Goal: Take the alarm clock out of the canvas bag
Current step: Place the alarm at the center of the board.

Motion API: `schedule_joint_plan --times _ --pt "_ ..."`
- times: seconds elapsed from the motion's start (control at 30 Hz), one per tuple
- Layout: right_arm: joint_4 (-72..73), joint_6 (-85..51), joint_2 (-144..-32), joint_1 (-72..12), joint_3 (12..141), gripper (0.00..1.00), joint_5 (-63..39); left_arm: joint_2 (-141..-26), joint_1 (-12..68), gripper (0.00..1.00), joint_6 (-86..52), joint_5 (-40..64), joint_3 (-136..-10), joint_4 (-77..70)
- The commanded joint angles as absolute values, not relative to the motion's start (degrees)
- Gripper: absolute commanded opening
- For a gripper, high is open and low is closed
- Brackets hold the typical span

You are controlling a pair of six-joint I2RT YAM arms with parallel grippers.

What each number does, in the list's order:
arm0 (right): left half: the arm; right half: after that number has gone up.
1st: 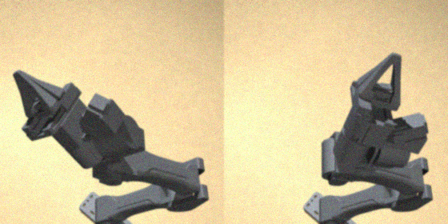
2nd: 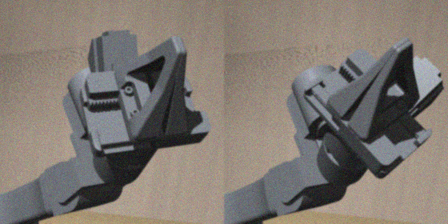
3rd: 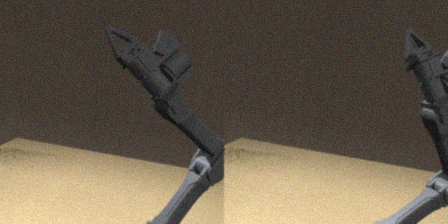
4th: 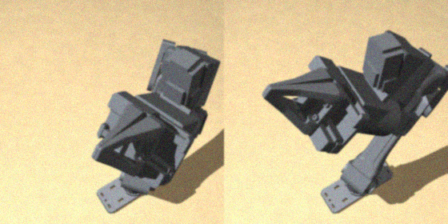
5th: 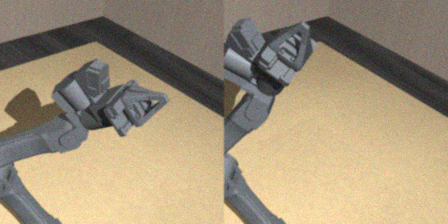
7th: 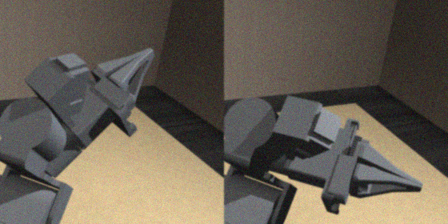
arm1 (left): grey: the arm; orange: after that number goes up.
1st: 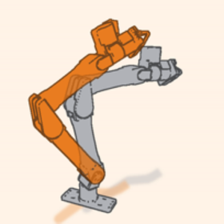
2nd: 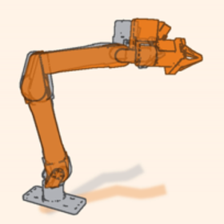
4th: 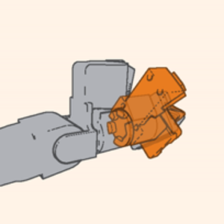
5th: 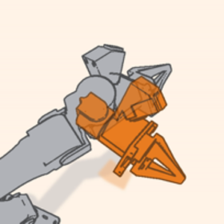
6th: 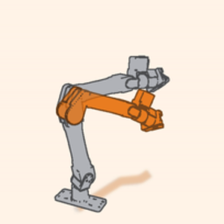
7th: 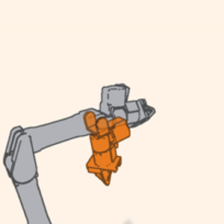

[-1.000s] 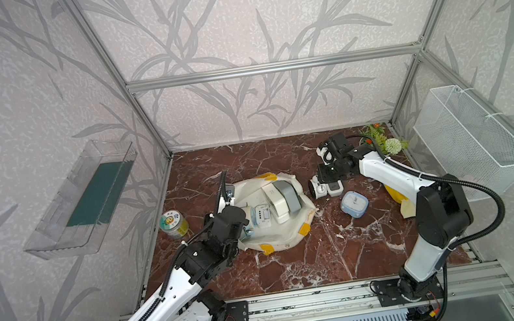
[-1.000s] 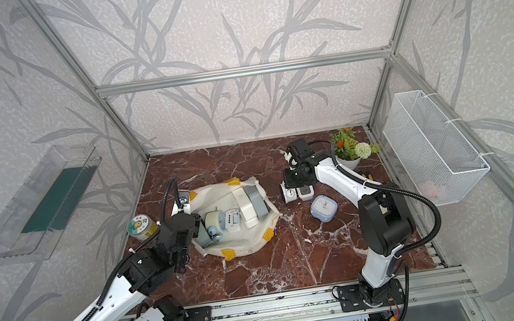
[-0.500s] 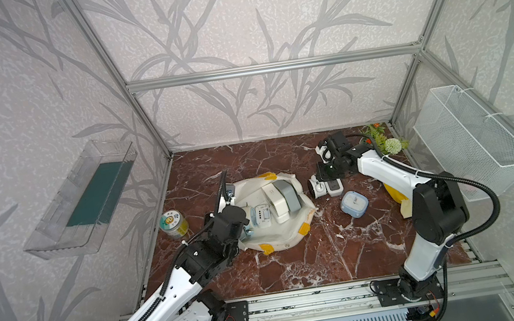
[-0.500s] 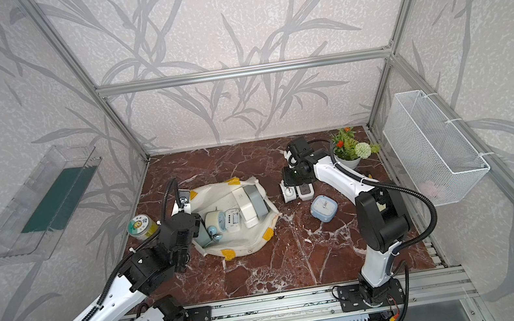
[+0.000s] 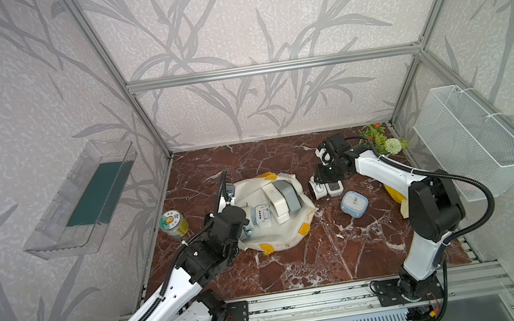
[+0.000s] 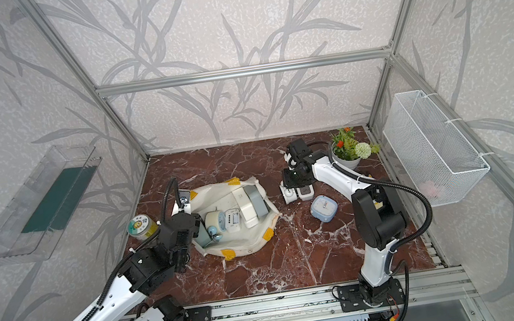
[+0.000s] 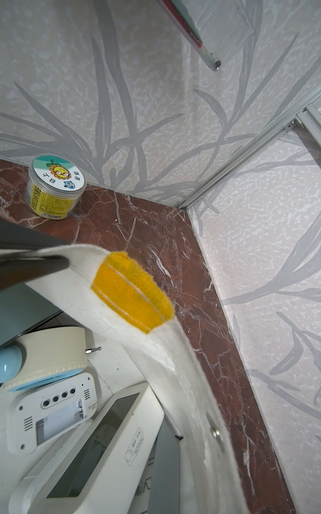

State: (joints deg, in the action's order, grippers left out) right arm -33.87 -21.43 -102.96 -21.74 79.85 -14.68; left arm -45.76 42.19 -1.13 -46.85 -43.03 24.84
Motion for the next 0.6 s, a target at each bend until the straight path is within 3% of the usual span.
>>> schedule_joint_plan --times 0.0,0.3,0.57 --pt "-34.6 -21.9 -102.35 -21.53 79.73 0.32 -15.29 -44.56 41.76 0.0 -0.83 -49.56 -43.96 23.79" --pt "-34.28 -21.71 -100.59 -21.53 79.94 0.42 -16.25 -44.65 41.75 0.0 -1.03 -49.45 -44.11 23.79" --pt "-33.6 -21.88 -99.14 -21.53 79.15 0.44 -16.38 -44.56 41.79 0.0 -1.35 -49.31 -43.95 23.92"
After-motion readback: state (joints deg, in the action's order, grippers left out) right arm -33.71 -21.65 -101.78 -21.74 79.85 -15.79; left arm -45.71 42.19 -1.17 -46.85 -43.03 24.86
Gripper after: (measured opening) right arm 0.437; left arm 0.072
